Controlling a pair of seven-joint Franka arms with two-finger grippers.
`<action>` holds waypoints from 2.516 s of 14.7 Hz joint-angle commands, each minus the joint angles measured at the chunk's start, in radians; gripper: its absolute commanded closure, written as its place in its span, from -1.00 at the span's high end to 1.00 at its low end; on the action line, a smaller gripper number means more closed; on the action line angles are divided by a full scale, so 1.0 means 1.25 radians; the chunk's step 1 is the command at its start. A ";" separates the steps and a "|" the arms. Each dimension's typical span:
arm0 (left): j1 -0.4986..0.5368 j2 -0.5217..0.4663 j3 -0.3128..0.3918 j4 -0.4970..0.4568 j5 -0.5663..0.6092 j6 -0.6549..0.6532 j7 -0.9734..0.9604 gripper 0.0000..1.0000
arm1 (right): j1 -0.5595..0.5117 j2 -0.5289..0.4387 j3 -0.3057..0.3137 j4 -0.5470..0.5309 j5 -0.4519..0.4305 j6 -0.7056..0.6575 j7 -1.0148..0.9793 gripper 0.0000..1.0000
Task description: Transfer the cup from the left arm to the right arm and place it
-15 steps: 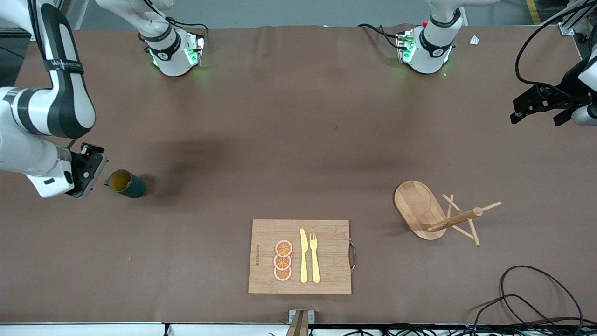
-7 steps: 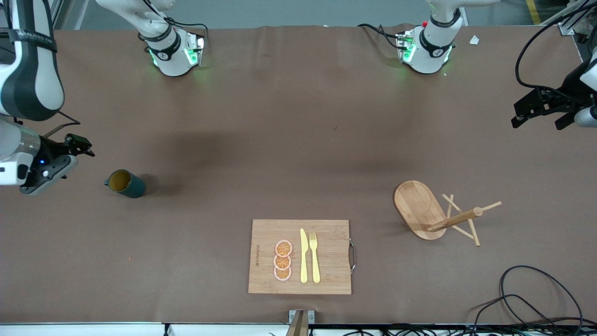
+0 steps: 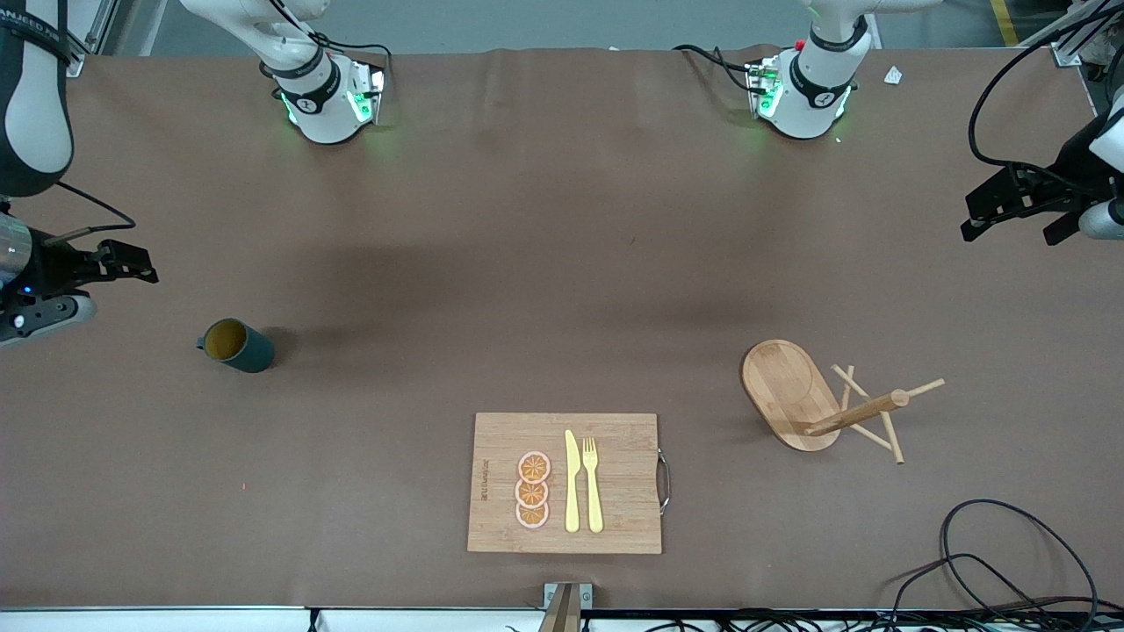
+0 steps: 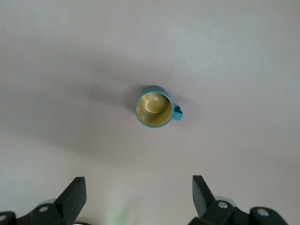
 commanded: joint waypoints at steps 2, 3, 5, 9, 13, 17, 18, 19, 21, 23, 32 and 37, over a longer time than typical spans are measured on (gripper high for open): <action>-0.001 0.005 0.002 0.007 -0.004 0.004 0.001 1.00 | 0.002 -0.046 0.008 0.006 0.005 -0.041 0.194 1.00; 0.000 0.005 0.003 0.007 -0.004 0.004 0.002 1.00 | 0.005 -0.054 0.014 0.006 0.005 -0.055 0.245 1.00; 0.000 0.006 0.003 0.007 0.002 0.004 0.002 1.00 | 0.007 -0.072 0.014 0.008 0.005 -0.070 0.276 1.00; 0.000 0.006 0.003 0.007 0.002 0.004 0.002 1.00 | 0.009 -0.074 0.018 0.048 -0.001 -0.121 0.273 1.00; 0.001 0.006 0.003 0.007 0.002 0.004 0.002 1.00 | 0.013 -0.062 0.018 0.162 0.000 -0.218 0.299 1.00; 0.001 0.006 0.003 0.007 0.002 0.004 0.002 1.00 | 0.032 -0.057 0.019 0.170 -0.005 -0.219 0.299 1.00; 0.001 0.006 0.003 0.007 0.002 0.004 0.002 1.00 | 0.041 -0.057 0.019 0.161 0.005 -0.210 0.299 1.00; 0.001 0.006 0.003 0.007 0.002 0.004 0.002 1.00 | 0.042 -0.057 0.019 0.151 0.009 -0.210 0.299 1.00; 0.001 0.006 0.004 0.007 0.002 0.004 0.004 1.00 | 0.051 -0.078 0.019 0.090 0.006 -0.178 0.299 1.00; 0.001 0.006 0.003 0.007 0.002 0.004 0.004 1.00 | 0.046 -0.116 0.018 0.038 0.006 -0.147 0.299 1.00; 0.001 0.006 0.003 0.007 0.002 0.004 0.004 1.00 | 0.042 -0.187 0.014 0.027 -0.002 -0.143 0.295 1.00; 0.001 0.008 0.004 0.007 0.002 0.004 0.004 1.00 | 0.018 -0.208 0.018 0.027 0.004 -0.163 0.298 1.00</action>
